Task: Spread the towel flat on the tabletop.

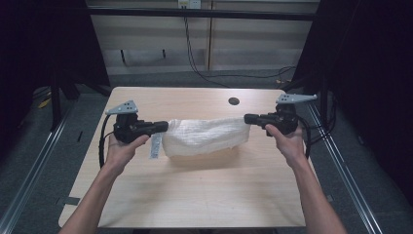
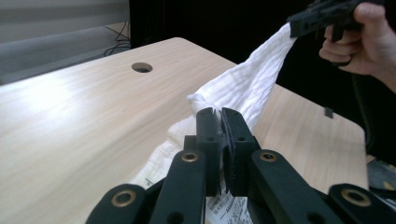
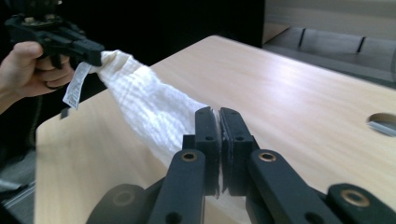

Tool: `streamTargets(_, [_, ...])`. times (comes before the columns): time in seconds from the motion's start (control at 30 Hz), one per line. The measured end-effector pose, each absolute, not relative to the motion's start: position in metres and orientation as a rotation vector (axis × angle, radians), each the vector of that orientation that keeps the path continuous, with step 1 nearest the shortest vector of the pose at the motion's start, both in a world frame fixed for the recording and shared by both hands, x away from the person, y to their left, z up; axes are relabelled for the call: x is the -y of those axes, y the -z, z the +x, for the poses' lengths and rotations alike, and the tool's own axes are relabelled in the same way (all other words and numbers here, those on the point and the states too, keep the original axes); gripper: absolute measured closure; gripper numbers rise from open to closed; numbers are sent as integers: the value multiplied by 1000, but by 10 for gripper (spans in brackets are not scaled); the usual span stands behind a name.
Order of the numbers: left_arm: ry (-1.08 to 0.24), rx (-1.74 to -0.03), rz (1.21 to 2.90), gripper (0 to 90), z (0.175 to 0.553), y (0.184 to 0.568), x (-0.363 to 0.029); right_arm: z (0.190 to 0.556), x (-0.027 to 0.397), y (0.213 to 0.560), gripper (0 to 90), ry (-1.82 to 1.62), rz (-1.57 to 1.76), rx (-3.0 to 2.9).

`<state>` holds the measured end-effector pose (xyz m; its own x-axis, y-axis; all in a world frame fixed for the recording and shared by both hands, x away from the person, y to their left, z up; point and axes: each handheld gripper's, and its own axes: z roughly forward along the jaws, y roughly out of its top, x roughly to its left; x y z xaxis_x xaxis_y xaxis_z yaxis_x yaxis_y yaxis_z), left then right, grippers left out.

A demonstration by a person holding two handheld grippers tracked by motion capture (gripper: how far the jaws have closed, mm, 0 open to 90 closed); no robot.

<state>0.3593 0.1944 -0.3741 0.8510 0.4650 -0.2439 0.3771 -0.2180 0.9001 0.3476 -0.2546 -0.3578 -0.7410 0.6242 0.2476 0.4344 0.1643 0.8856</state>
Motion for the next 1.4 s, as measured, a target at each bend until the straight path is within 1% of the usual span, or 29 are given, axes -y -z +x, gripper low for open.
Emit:
streamTargets(0.33, [-38,-623,1862,869,325,401,-206,318,252,385,873,-1619,1021,-2319])
streamTargets(0.43, [-8,-599,1909,869,310,413,-203,300,251,397,873,-1588,1011,-2365])
streamTargets(0.53, [4,-591,1933,869,304,420,-201,290,252,404,873,-1580,1011,-2379])
streamTargets(0.6, [9,-582,1941,869,296,426,-198,278,256,415,871,-1551,1024,-2387])
streamTargets(0.7, [21,-583,1969,868,291,436,-195,270,259,431,871,-1545,1068,-2397])
streamTargets(0.73, [21,-583,1969,869,291,436,-195,270,259,431,871,-1545,1068,-2397])
streamTargets(0.77, [54,-582,1986,869,289,442,-196,263,260,440,871,-1514,1081,-2421])
streamTargets(1.0, [96,-582,2049,866,276,458,-199,247,260,447,870,-1492,1071,-2461])
streamTargets(1.13, [132,-576,2088,863,266,468,-201,234,255,459,866,-1451,1079,-2514])
streamTargets(1.27, [172,-571,2108,857,262,472,-200,230,253,466,861,-1433,1081,-2545])
streamTargets(1.3, [191,-551,2123,852,258,473,-200,226,253,469,843,-1419,1082,-2563])
streamTargets(1.33, [191,-551,2123,838,258,473,-200,226,253,469,843,-1419,1082,-2563])
streamTargets(1.37, [198,-544,2121,813,256,473,-201,222,254,470,813,-1419,1081,-2575])
streamTargets(1.4, [201,-544,2117,813,255,473,-202,222,254,470,813,-1419,1081,-2575])
